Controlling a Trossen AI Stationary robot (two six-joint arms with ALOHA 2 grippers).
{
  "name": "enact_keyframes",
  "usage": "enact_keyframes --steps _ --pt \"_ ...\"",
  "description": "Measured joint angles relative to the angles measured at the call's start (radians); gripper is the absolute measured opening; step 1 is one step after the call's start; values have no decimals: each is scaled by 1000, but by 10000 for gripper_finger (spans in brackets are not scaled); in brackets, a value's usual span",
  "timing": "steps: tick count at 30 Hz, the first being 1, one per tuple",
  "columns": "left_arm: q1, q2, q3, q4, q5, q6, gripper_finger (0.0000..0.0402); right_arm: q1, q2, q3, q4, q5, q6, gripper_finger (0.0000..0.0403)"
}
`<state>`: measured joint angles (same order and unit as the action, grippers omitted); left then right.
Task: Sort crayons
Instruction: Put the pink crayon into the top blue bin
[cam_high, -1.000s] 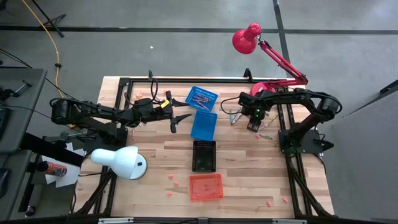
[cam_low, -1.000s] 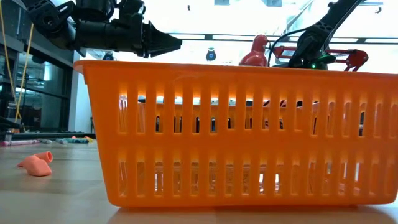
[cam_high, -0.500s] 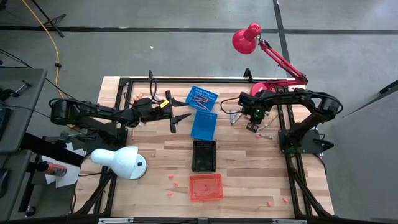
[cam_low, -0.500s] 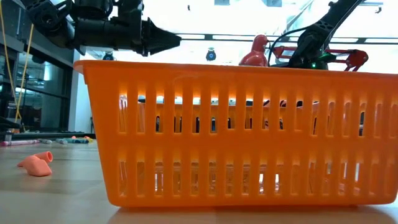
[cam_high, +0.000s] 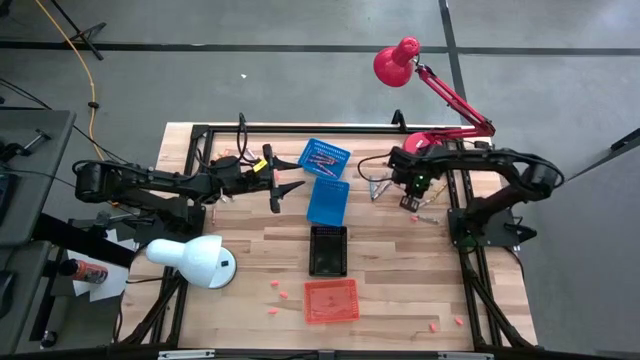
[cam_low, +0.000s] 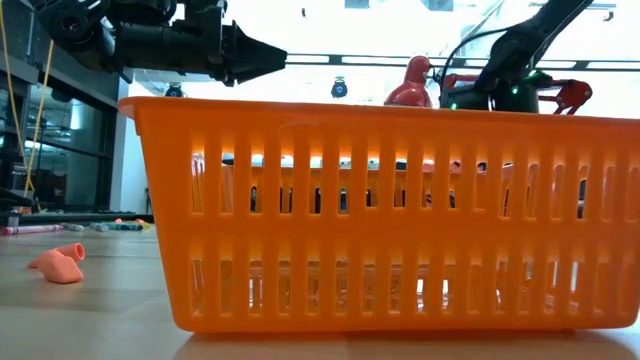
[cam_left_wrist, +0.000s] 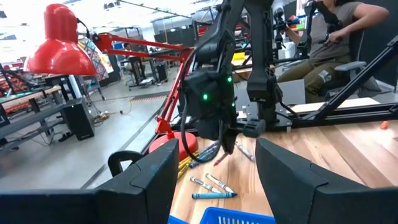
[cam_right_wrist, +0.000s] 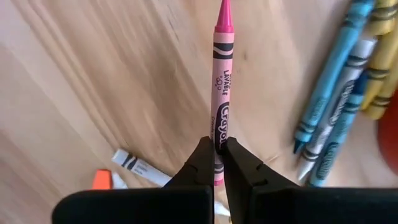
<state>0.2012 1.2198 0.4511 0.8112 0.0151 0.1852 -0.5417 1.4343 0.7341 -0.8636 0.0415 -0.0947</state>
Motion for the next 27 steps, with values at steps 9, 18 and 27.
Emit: enact_keyframes --steps 9,18,27 --pt "0 0 0 2 0 1 202 61 -183 1 10 -37 37 1" --pt "0 -12 0 11 -1 1 202 183 -297 3 327 -136 87 0" --pt "0 -16 0 4 0 1 202 266 -273 4 804 -166 -7 0"
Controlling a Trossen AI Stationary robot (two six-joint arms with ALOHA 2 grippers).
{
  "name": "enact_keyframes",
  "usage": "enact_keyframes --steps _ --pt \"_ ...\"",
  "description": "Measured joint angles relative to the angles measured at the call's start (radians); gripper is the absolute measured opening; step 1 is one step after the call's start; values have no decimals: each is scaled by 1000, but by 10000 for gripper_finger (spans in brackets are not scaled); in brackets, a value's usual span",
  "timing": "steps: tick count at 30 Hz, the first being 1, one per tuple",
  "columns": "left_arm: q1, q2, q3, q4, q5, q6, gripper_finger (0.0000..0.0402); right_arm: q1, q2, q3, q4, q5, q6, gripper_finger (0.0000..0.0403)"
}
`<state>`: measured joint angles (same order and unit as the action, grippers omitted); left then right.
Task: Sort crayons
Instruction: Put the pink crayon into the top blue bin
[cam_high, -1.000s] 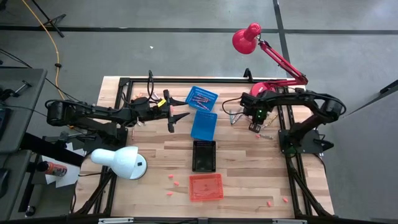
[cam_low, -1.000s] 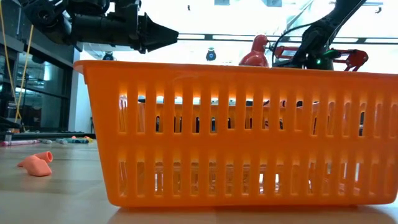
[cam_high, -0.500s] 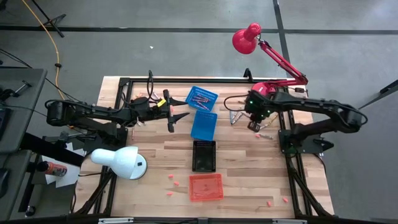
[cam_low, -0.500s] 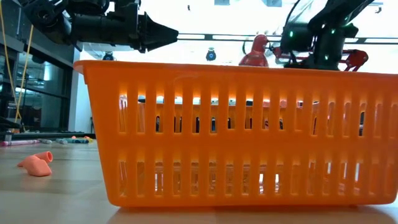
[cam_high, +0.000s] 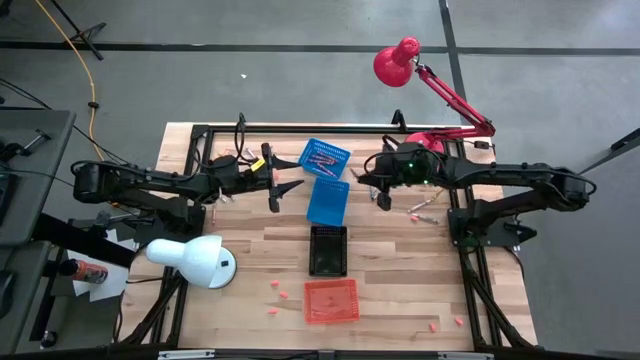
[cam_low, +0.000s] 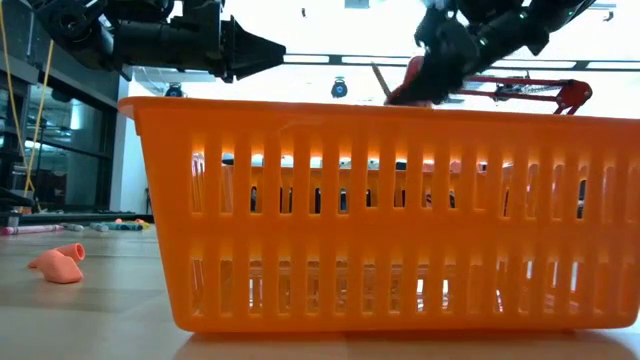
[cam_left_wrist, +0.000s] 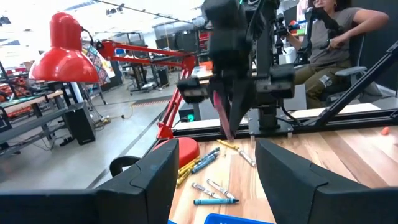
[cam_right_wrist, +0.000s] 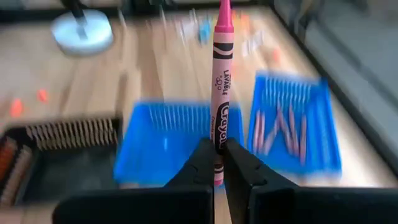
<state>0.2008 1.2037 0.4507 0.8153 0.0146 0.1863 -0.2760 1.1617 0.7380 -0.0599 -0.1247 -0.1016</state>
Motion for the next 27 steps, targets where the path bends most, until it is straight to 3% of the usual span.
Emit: enact_keyframes --steps 5,17,27 --pt "0 0 0 -1 0 0 202 14 28 0 181 -37 -49 0" --pt "0 0 0 -5 0 -1 202 13 61 0 303 -52 -72 0" --pt "1 0 0 -38 -1 5 202 -3 358 0 608 -4 -54 10"
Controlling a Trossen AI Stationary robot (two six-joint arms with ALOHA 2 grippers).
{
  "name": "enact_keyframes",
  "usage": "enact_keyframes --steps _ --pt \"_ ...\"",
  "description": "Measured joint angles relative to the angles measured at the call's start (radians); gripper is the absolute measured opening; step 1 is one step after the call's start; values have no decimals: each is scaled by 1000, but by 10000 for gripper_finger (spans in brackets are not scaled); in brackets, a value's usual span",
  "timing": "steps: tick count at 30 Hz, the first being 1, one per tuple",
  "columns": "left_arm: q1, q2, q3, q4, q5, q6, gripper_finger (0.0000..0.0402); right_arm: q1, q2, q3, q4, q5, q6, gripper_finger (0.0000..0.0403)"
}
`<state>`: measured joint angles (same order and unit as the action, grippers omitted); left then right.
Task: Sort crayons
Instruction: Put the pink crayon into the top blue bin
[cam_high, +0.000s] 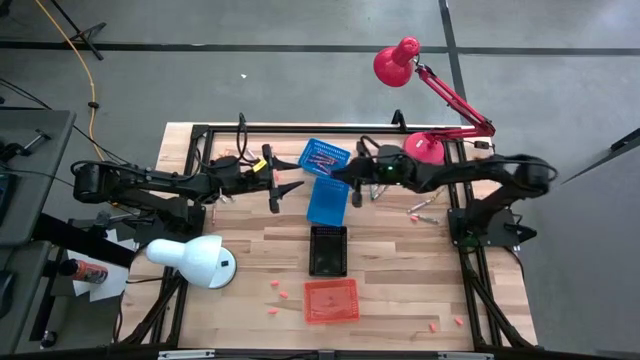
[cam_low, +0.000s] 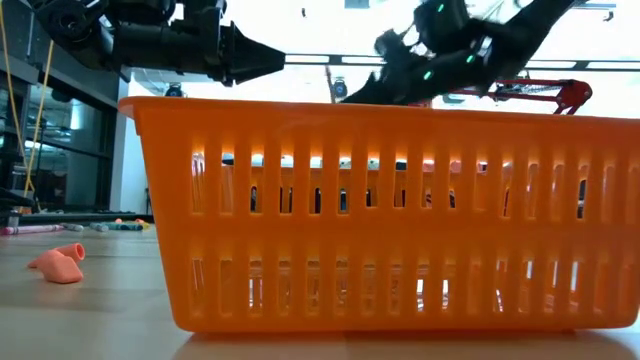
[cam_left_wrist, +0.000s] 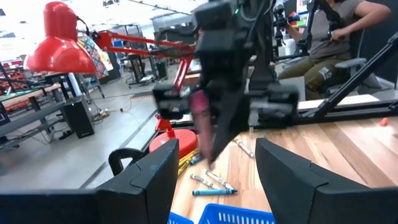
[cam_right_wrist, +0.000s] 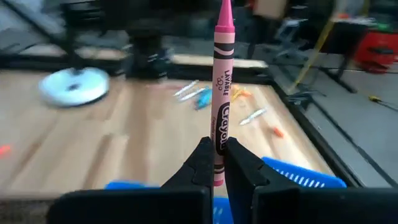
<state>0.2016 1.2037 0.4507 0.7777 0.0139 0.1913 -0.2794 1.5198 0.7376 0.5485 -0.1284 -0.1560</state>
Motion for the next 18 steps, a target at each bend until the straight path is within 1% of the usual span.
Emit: enact_keyframes --steps 4,7,9,14,18 --pt "0 0 0 -15 -1 3 202 -39 120 0 115 139 84 9" --pt "1 0 0 -27 -1 3 202 -80 174 15 112 220 171 6" --pt "1 0 0 -25 -1 2 202 -107 197 25 83 250 228 6" --pt "1 0 0 -26 -2 -3 202 -148 234 69 -8 245 332 6" --pt "1 0 0 -26 -4 -4 202 -152 251 94 -55 219 328 6"
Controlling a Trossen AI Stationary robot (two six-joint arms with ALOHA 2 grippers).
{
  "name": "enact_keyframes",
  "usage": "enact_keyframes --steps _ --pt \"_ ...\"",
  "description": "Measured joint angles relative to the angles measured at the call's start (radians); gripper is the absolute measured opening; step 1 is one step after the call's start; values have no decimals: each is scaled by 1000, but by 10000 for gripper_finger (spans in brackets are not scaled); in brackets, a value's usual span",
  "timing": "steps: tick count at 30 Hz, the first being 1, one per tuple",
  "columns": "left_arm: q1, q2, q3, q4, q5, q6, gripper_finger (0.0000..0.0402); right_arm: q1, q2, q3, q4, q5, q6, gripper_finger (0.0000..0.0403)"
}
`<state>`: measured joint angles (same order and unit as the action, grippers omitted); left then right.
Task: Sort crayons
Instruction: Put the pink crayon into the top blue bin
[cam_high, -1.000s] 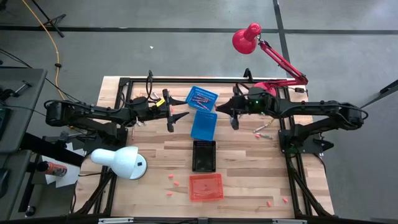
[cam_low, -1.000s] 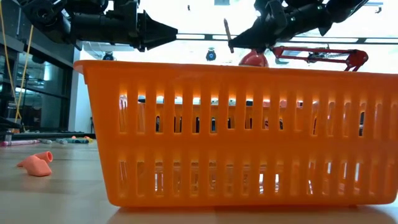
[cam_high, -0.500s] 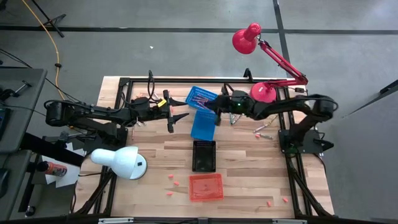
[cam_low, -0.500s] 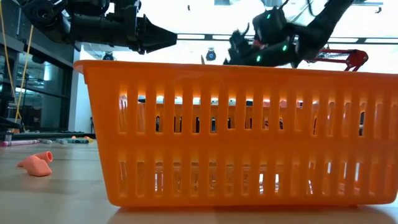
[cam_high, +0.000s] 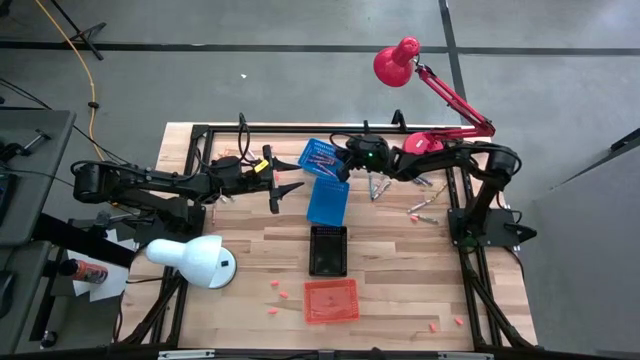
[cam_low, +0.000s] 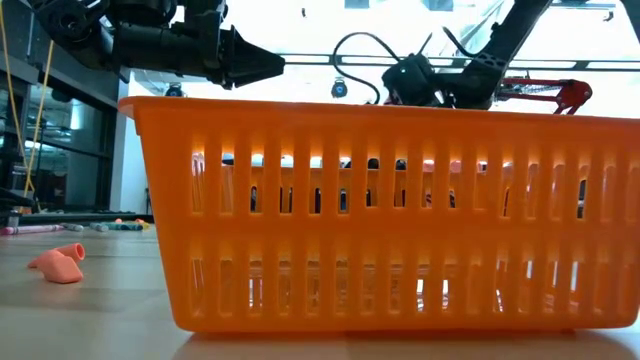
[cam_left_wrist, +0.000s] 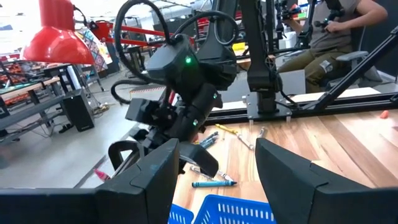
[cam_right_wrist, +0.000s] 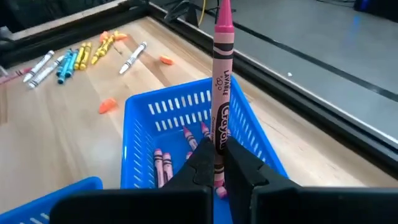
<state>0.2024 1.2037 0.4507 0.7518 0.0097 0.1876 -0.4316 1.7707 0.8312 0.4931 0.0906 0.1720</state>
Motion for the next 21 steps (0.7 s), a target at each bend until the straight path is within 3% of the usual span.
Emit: enact_keyframes --steps 10,21 --pt "0 0 0 -7 -3 -3 202 0 -2 1 -22 -42 -7 17" --pt "0 0 0 -13 -3 -2 202 0 -33 1 -34 -65 -59 187"
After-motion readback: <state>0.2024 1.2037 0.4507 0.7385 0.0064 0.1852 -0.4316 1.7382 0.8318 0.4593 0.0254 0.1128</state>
